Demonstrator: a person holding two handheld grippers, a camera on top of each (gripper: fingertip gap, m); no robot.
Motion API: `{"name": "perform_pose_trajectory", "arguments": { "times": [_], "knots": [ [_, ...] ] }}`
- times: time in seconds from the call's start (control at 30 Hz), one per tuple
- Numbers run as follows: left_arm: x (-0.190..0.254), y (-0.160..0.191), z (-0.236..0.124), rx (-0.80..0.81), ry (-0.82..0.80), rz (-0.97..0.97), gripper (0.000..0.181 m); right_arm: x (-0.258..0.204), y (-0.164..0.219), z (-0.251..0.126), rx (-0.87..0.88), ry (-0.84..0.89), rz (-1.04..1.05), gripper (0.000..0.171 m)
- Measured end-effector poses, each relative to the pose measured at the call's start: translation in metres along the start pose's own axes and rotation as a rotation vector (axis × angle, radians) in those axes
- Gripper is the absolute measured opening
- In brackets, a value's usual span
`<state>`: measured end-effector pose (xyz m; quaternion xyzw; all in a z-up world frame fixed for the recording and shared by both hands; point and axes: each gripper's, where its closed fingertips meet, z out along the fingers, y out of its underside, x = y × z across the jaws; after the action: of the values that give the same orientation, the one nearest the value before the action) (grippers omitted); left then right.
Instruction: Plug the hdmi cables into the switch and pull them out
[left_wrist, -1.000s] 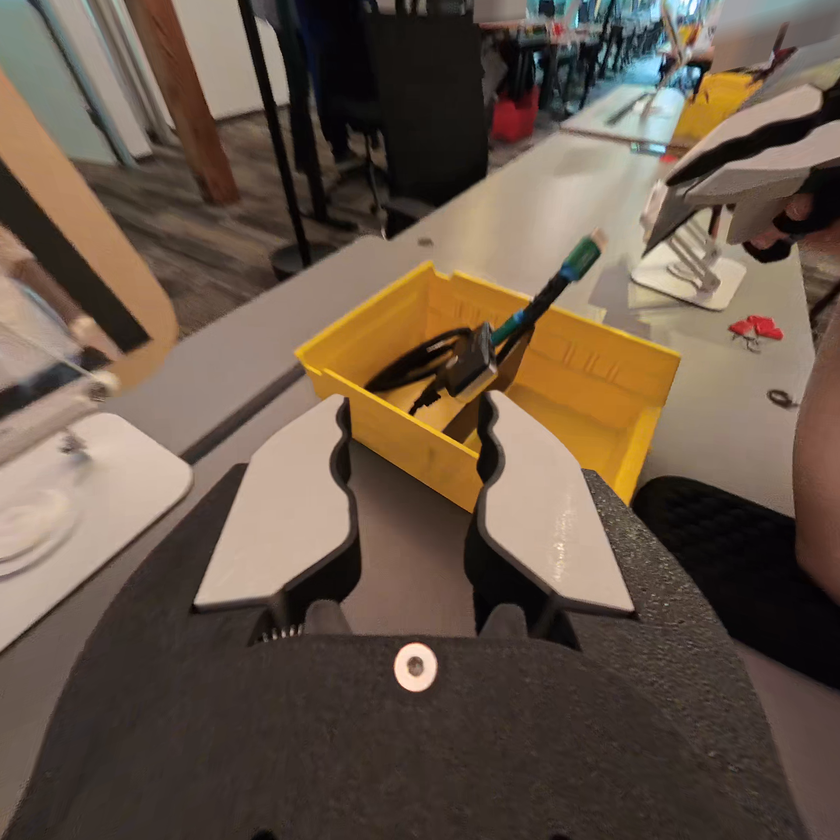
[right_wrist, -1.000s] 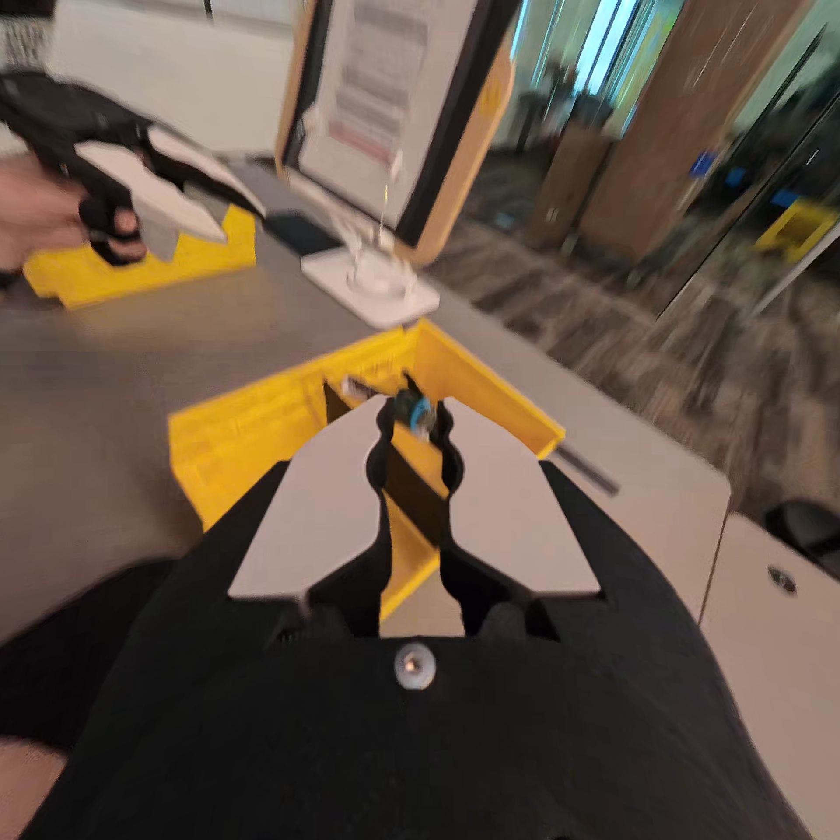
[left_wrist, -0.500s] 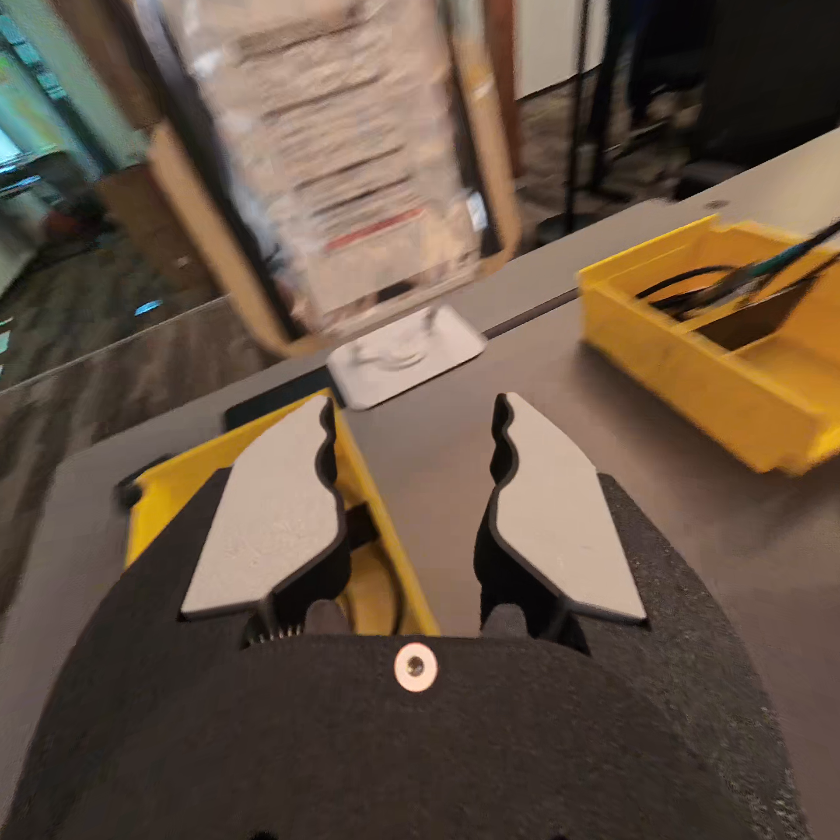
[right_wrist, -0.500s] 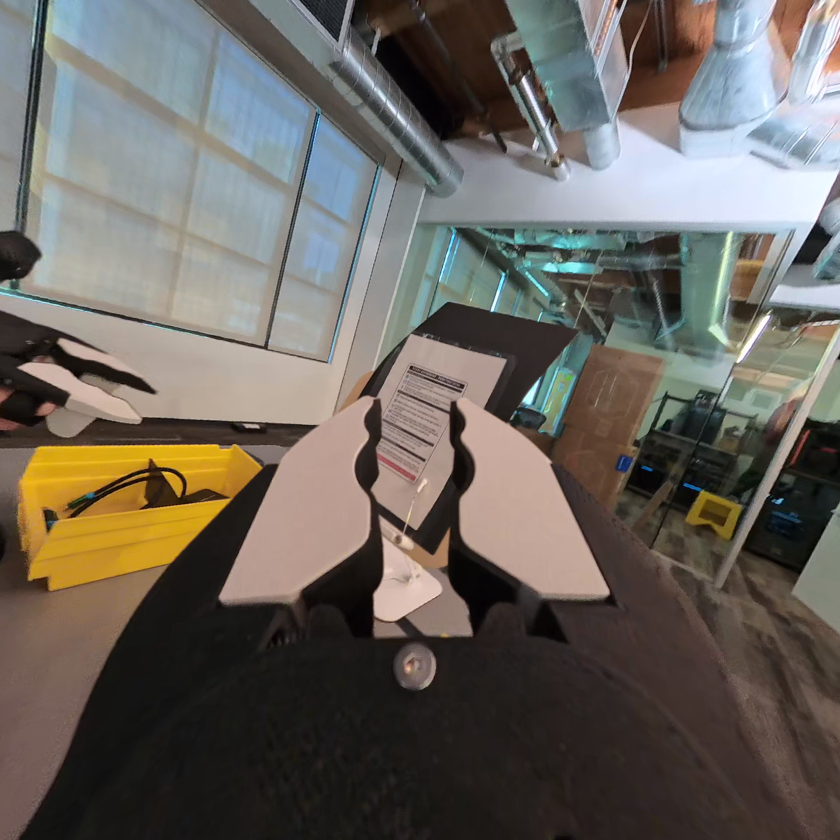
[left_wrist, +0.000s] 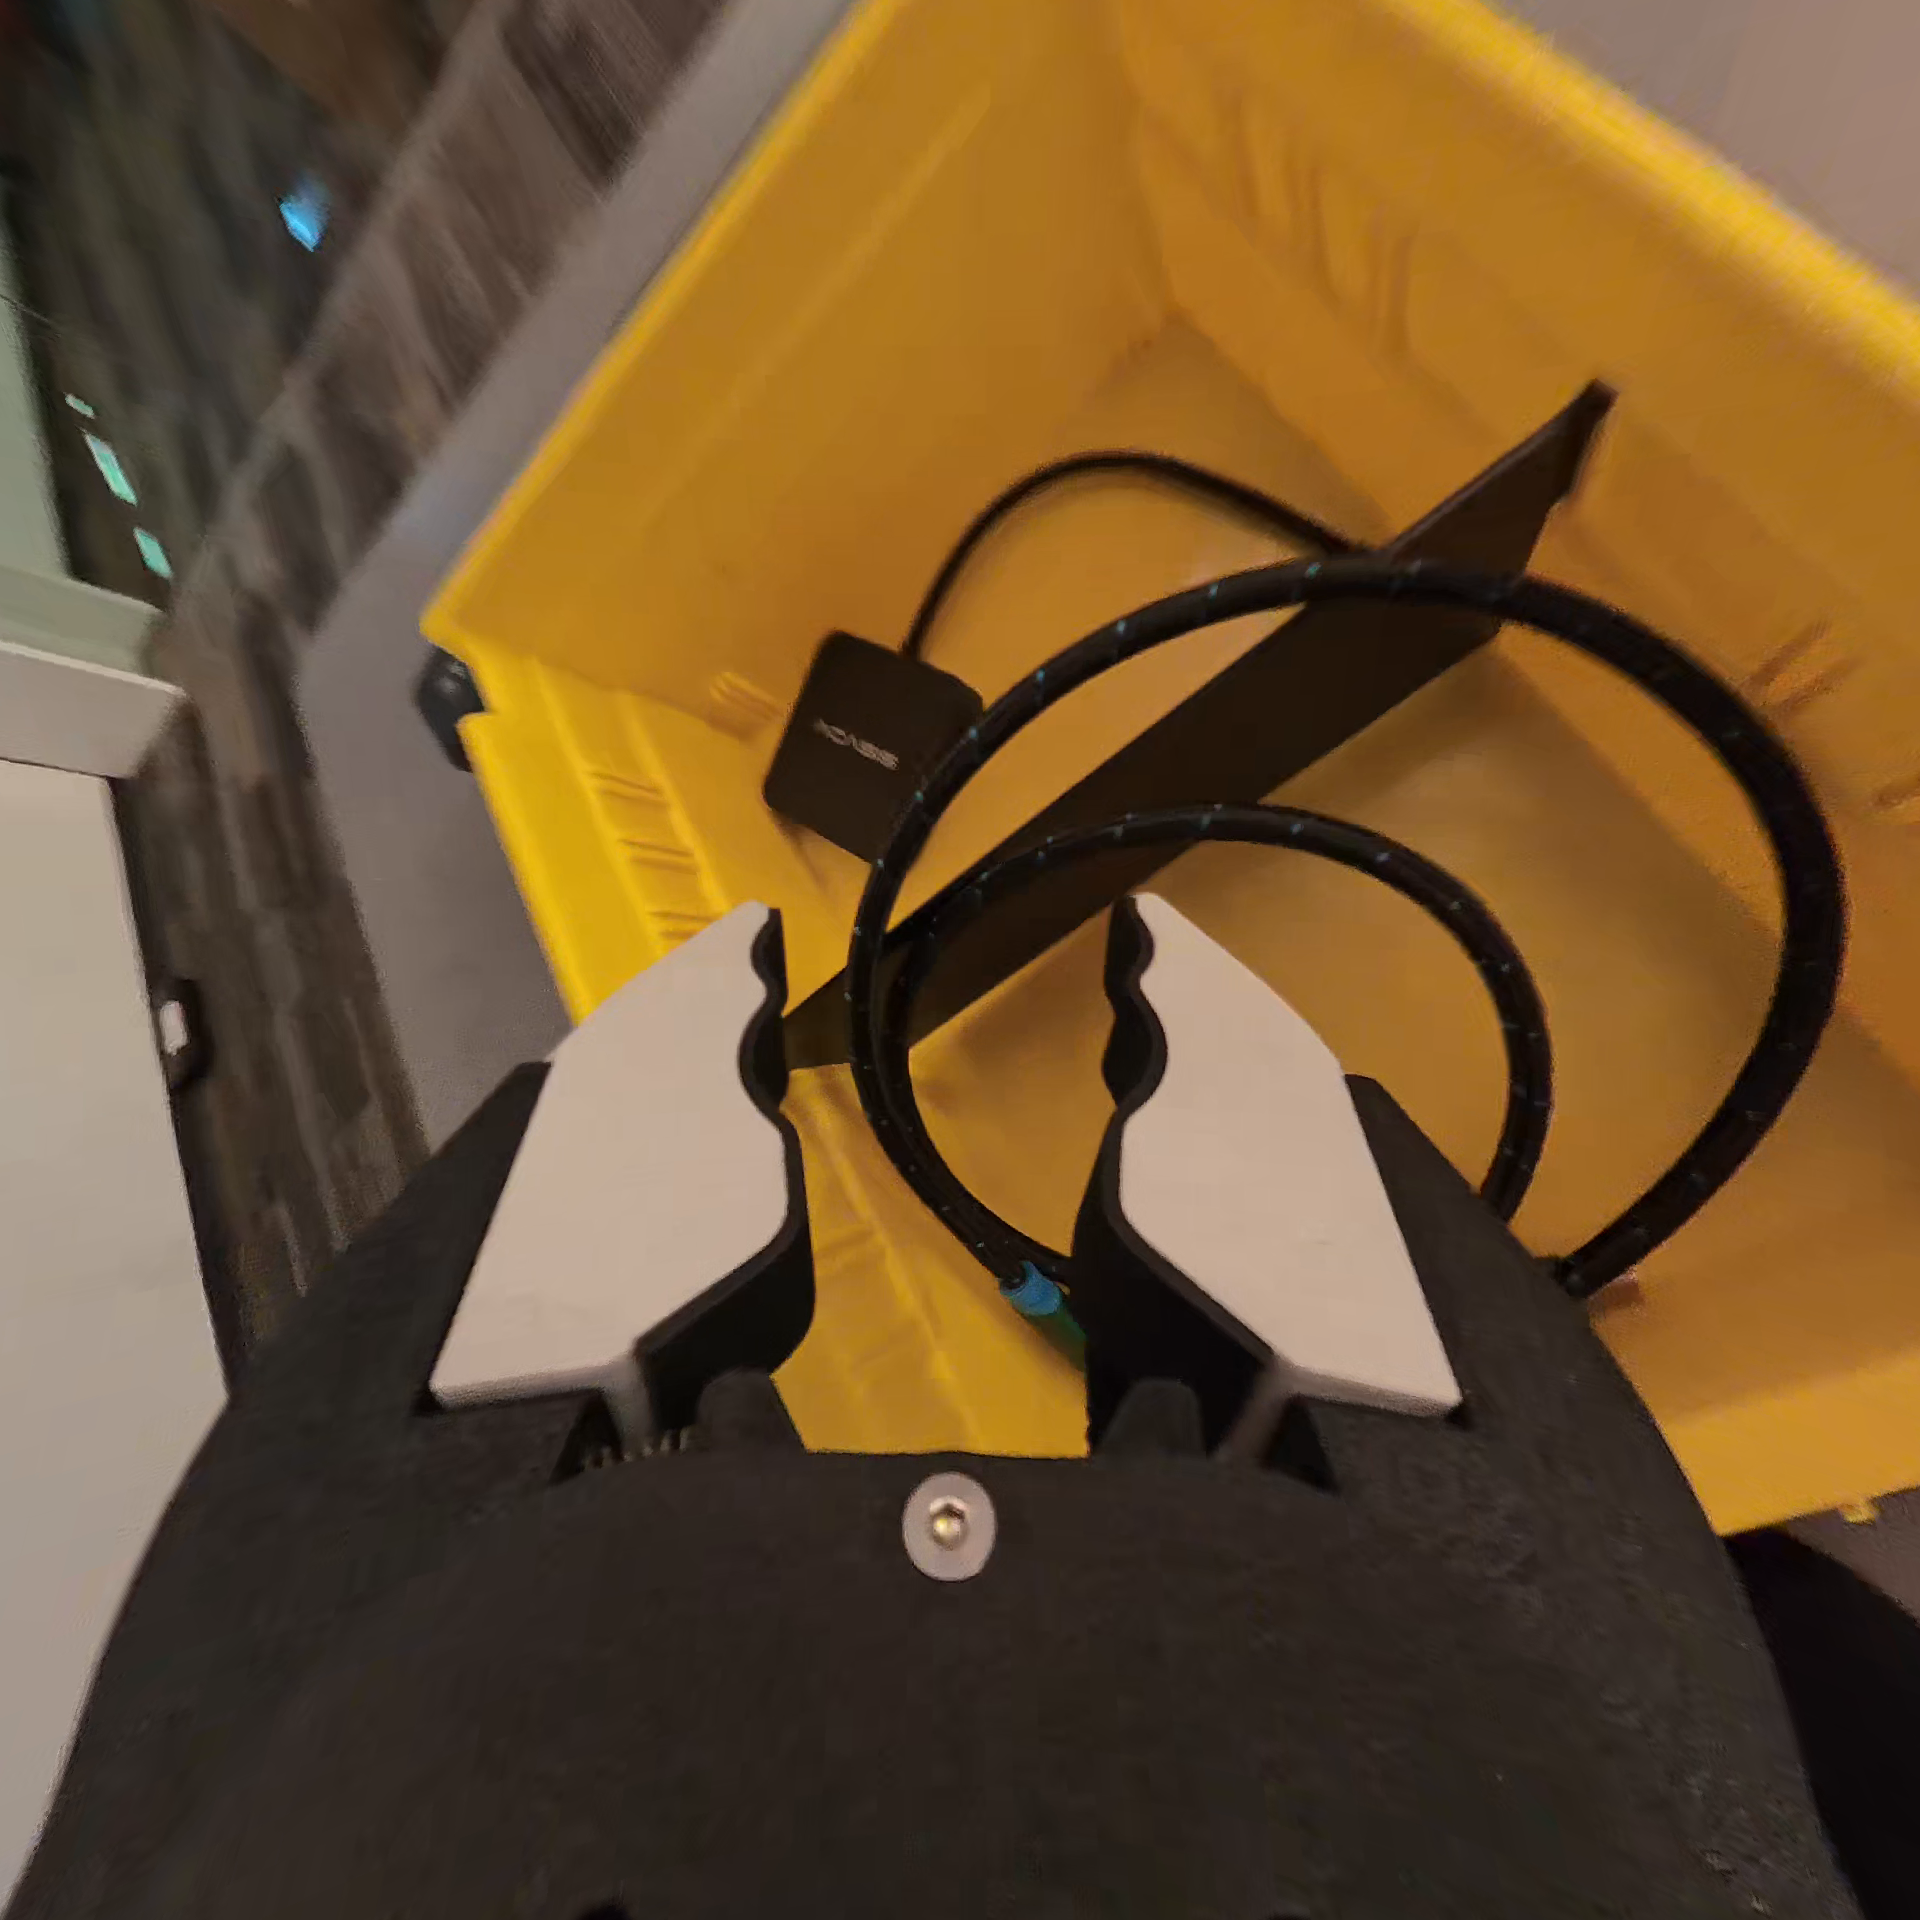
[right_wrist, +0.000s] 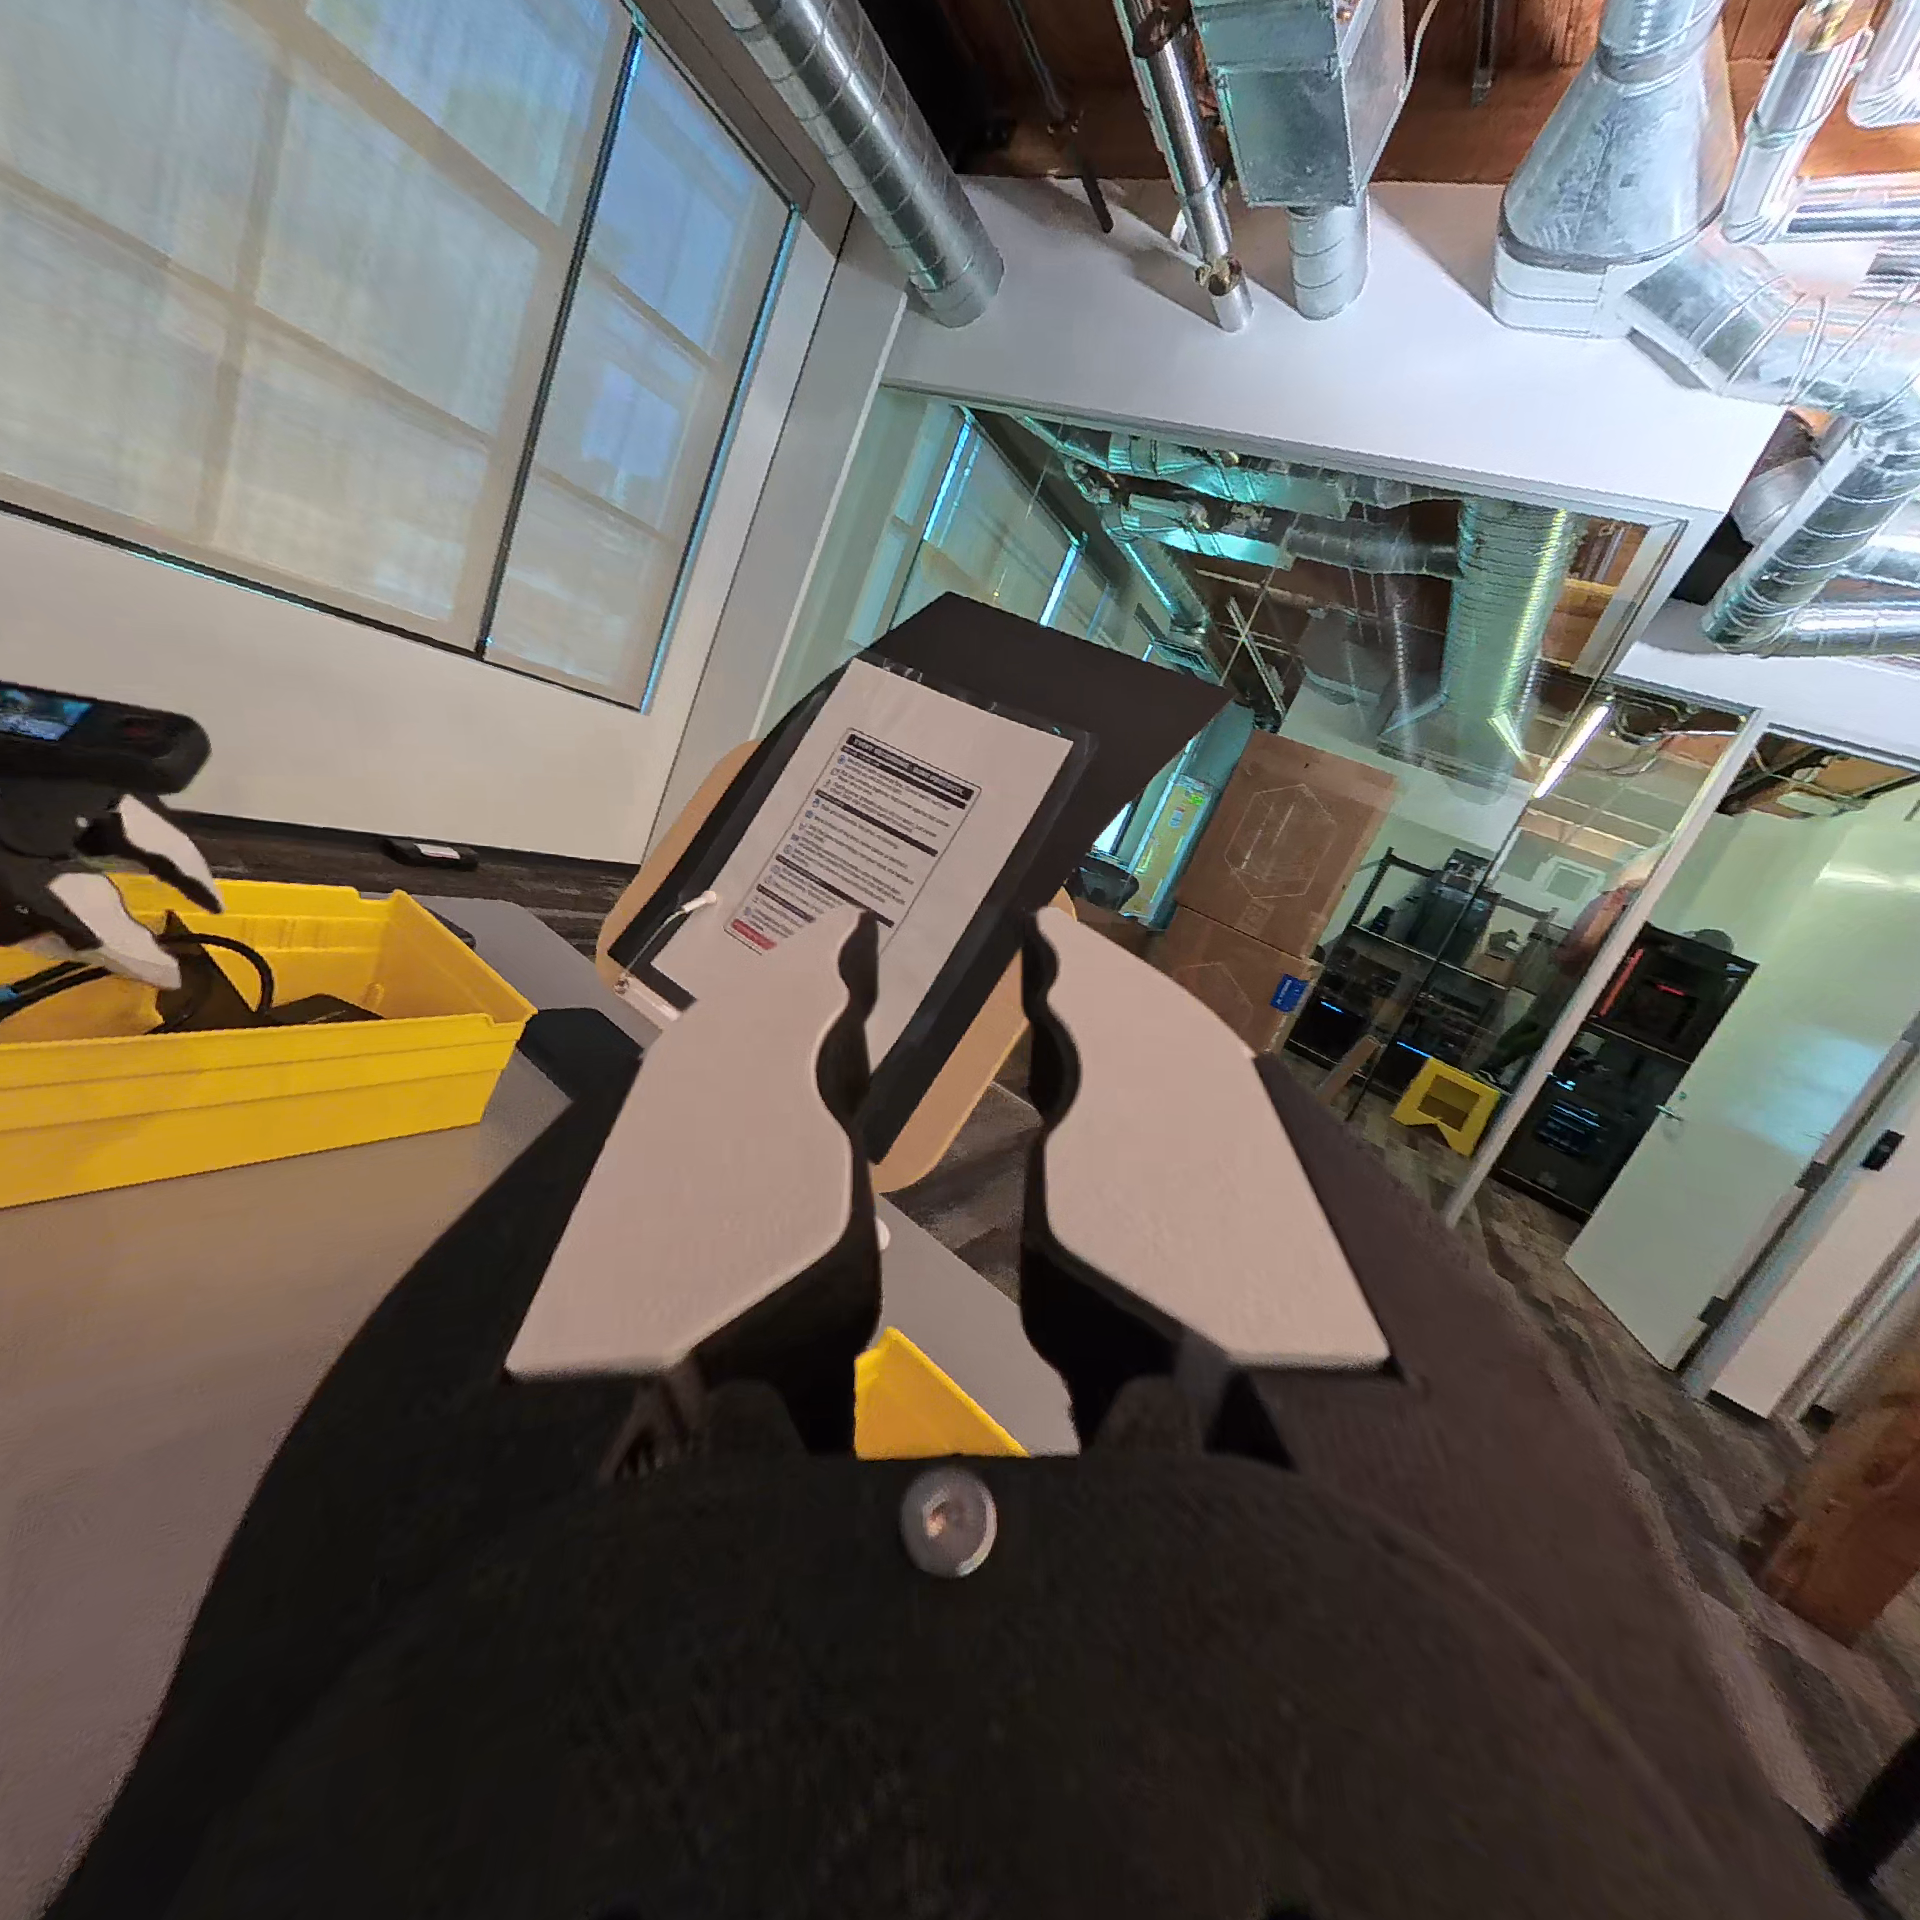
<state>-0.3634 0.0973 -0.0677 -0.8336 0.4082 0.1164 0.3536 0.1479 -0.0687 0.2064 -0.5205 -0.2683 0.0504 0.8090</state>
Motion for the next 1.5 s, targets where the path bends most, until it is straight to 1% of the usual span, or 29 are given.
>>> {"name": "perform_pose_trajectory", "arguments": {
  "times": [0.07, 0.1, 0.17, 0.27, 0.3, 0.37, 0.53, 0.67, 0.9, 1.0, 1.27, 1.4, 1.5],
  "knots": [
    [0.000, 0.006, 0.013, -0.049, 0.020, 0.044, 0.059, 0.004, 0.003, -0.002, -0.009, 0.011, 0.001, 0.027],
    [0.000, 0.005, 0.016, -0.055, 0.021, 0.067, 0.055, 0.006, 0.004, -0.003, -0.014, 0.015, 0.003, 0.027],
    [0.002, 0.001, 0.018, -0.045, 0.030, 0.089, 0.041, 0.010, 0.007, -0.004, -0.020, 0.029, 0.001, 0.027],
    [0.004, 0.001, 0.015, -0.048, 0.058, 0.063, 0.030, 0.016, 0.010, -0.007, -0.033, 0.044, -0.003, 0.027],
    [0.003, 0.000, 0.012, -0.031, 0.057, 0.052, 0.028, 0.017, 0.010, -0.008, -0.033, 0.047, -0.005, 0.027],
    [-0.001, -0.005, 0.003, 0.021, 0.053, 0.016, 0.018, 0.020, 0.009, -0.010, -0.026, 0.053, -0.003, 0.026],
    [-0.015, -0.022, -0.031, 0.135, 0.049, -0.072, 0.016, 0.027, 0.010, -0.016, -0.018, 0.064, 0.011, 0.026],
    [-0.019, -0.034, -0.063, 0.163, 0.045, -0.059, 0.013, 0.033, 0.009, -0.022, -0.012, 0.080, 0.012, 0.027],
    [-0.029, -0.065, -0.118, 0.231, -0.046, -0.042, 0.009, 0.042, 0.006, -0.033, 0.000, 0.103, 0.027, 0.026],
    [-0.027, -0.071, -0.130, 0.244, -0.045, -0.048, 0.007, 0.046, 0.007, -0.037, -0.001, 0.116, 0.030, 0.026],
    [-0.025, -0.073, -0.145, 0.266, -0.052, -0.058, 0.007, 0.055, 0.018, -0.045, -0.054, 0.143, 0.025, 0.026],
    [-0.029, -0.089, -0.173, 0.337, -0.105, -0.047, 0.007, 0.059, 0.019, -0.048, -0.052, 0.157, 0.025, 0.026],
    [-0.025, -0.107, -0.199, 0.385, -0.106, -0.051, 0.007, 0.061, 0.018, -0.050, -0.050, 0.163, 0.026, 0.026]
  ]
}}
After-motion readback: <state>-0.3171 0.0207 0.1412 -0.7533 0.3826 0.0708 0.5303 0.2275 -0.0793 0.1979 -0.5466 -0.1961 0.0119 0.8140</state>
